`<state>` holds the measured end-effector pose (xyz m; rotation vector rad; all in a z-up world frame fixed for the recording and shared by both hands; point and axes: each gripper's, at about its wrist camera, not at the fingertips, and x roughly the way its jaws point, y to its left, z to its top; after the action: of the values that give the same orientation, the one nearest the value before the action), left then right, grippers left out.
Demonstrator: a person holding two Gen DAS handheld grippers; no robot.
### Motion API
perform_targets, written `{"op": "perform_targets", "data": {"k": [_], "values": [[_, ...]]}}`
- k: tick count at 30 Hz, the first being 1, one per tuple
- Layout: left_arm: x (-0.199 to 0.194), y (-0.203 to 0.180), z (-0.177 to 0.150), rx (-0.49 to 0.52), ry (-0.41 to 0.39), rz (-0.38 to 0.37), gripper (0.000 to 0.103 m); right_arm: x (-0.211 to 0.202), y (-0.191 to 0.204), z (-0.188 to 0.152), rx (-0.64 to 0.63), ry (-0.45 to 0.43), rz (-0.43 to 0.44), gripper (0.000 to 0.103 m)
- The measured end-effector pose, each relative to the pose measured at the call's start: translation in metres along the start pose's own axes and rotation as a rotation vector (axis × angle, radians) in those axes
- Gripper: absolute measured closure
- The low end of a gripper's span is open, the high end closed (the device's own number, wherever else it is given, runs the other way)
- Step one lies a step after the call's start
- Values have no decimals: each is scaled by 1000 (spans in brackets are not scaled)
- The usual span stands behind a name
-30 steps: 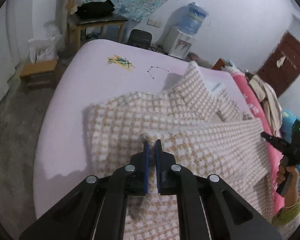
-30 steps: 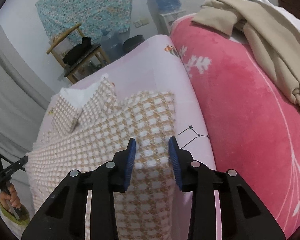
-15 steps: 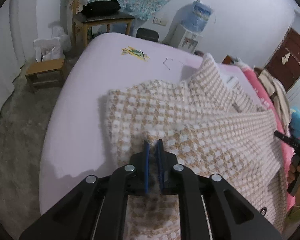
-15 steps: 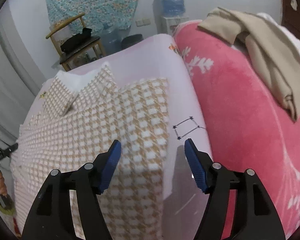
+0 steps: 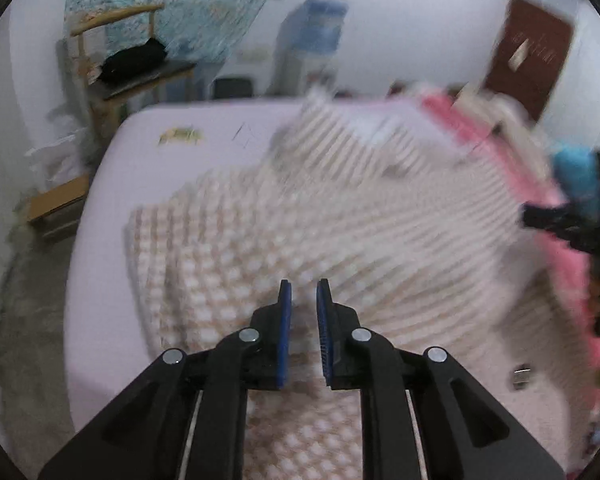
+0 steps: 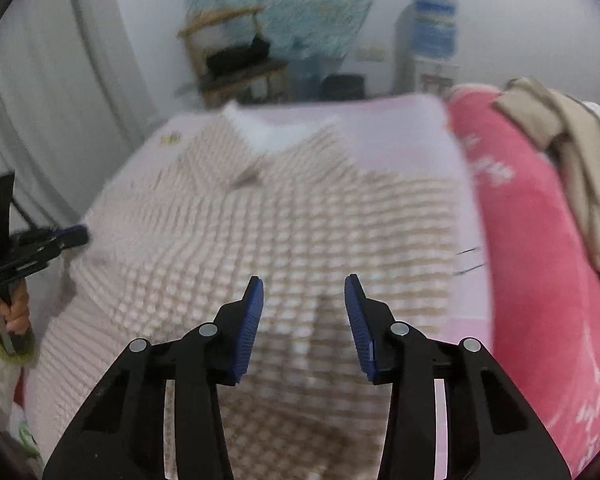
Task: Fold large clothes
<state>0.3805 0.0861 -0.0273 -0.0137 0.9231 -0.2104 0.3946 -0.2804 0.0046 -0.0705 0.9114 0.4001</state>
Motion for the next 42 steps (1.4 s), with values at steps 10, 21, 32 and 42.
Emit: {"op": "perform_targets", "data": {"k": [10,21,32,42], "values": [[-9,-7,3,45,-79,-21,88,18,22,11,-31,42,-51,71],[44,-17,24,45,8,89,88,73,41,36,3,106,-19,73],[29,-11,12,98,-38,99,88,75,-57,50,248,59,-113,79],[18,-10,3,152,-22,174,82,54,-48,52,184,27,-229,70]]}}
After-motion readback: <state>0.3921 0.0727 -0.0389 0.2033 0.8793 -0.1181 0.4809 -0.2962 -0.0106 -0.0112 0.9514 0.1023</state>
